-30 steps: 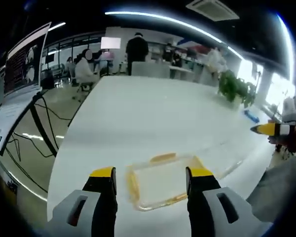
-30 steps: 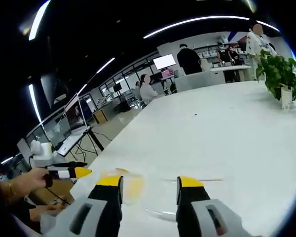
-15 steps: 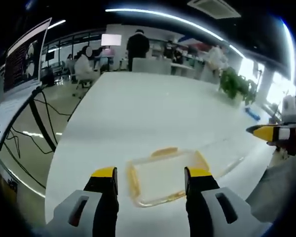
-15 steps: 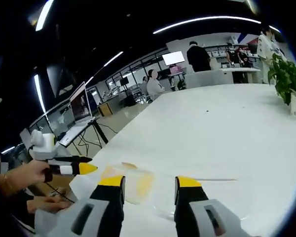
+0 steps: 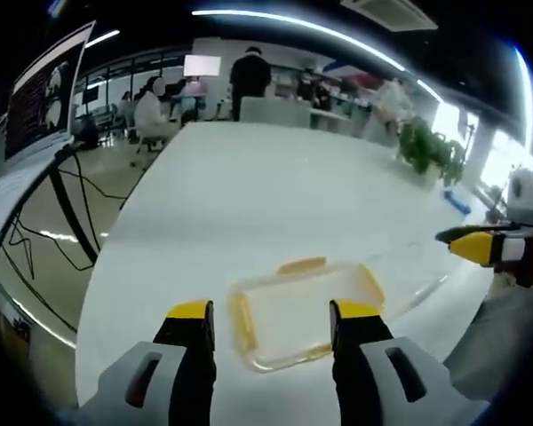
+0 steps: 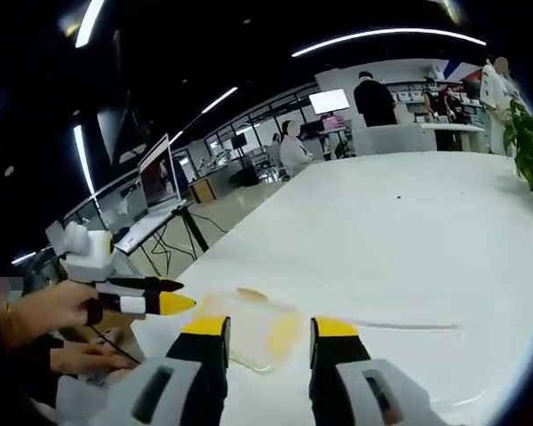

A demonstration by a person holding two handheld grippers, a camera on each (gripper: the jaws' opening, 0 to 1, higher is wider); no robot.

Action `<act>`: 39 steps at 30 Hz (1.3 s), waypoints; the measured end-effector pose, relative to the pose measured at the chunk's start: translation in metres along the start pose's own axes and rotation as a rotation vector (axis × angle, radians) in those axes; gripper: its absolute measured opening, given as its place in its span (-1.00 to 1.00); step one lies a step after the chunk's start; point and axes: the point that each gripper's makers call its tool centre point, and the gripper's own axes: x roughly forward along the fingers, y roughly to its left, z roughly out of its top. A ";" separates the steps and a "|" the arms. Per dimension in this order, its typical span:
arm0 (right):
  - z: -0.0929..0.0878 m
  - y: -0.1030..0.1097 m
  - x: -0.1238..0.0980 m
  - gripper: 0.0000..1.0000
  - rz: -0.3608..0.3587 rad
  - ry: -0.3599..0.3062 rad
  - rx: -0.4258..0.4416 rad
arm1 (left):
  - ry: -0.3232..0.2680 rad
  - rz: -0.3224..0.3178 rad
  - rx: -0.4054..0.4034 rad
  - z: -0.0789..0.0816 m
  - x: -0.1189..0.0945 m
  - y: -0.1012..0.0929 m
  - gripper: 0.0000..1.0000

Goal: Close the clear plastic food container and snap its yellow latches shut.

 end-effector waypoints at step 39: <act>-0.045 0.005 0.052 -0.58 -0.032 0.079 -0.010 | 0.097 -0.002 0.023 -0.029 0.018 0.009 -0.13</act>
